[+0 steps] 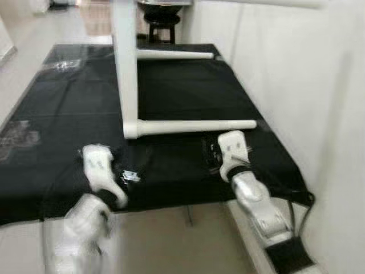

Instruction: Building children table

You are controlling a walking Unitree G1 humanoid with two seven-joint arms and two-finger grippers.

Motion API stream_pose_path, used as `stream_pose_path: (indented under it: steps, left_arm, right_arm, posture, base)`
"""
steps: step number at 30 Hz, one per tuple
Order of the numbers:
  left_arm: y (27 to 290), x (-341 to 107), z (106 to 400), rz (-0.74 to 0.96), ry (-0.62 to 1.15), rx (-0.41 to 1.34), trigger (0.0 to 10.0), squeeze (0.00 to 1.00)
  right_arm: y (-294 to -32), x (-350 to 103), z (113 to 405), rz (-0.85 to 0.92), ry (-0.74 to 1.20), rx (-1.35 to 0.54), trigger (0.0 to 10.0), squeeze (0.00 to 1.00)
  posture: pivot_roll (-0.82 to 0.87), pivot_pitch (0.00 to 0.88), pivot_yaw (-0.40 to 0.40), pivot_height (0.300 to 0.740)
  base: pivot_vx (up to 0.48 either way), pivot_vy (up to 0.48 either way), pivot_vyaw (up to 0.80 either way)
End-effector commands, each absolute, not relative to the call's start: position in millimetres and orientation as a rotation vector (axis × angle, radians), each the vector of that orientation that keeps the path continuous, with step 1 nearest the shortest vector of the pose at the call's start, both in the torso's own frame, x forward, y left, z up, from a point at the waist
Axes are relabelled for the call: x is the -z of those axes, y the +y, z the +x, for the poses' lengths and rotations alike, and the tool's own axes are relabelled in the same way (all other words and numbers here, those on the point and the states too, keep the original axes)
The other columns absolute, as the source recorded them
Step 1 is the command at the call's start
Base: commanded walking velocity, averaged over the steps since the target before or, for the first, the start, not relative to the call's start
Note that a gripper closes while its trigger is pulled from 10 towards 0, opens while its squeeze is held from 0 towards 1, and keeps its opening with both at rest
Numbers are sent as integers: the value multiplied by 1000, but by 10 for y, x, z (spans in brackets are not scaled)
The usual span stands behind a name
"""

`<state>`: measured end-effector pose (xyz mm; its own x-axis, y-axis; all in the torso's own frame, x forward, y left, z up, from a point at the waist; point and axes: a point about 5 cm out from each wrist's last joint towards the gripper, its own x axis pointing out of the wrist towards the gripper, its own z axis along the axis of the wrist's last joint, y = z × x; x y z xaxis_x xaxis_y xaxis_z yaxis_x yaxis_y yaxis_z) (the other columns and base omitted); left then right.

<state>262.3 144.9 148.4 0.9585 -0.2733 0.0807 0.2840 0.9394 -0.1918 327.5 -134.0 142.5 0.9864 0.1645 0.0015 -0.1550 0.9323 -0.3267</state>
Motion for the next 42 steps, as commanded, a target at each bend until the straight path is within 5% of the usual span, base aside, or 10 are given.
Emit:
stream_pose_path:
  steps: [1,17,20,21,42]
  left_arm:
    - [1522,-1475,2629,-179,-42,240,10000,0]
    - [1672,-1422,2621,28,-80,118,10000,0]
    - [1680,-1422,2617,18,-80,107,9333,0]
    - [1671,-1431,2622,9,-86,113,0,0]
    - [1670,-1460,2658,11,-120,109,0,0]
  right_arm:
    - [-1298,-1430,3269,-316,-44,-189,10000,0]
    - [-1369,-1347,3317,-228,-7,-197,10000,0]
    - [-1381,-1343,3322,-215,-2,-195,10000,0]
    - [-1383,-1347,3326,-213,-2,-197,10000,0]
    - [-1377,-1372,3352,-200,-16,-208,10000,0]
  posture:
    - [79,123,-56,740]
    - [49,144,-67,740]
    - [54,150,-70,740]
    - [55,152,-70,740]
    - [65,166,-62,740]
  base:
    - [0,0,0]
    - [0,0,0]
    - [0,0,0]
    - [0,0,0]
    - [0,0,0]
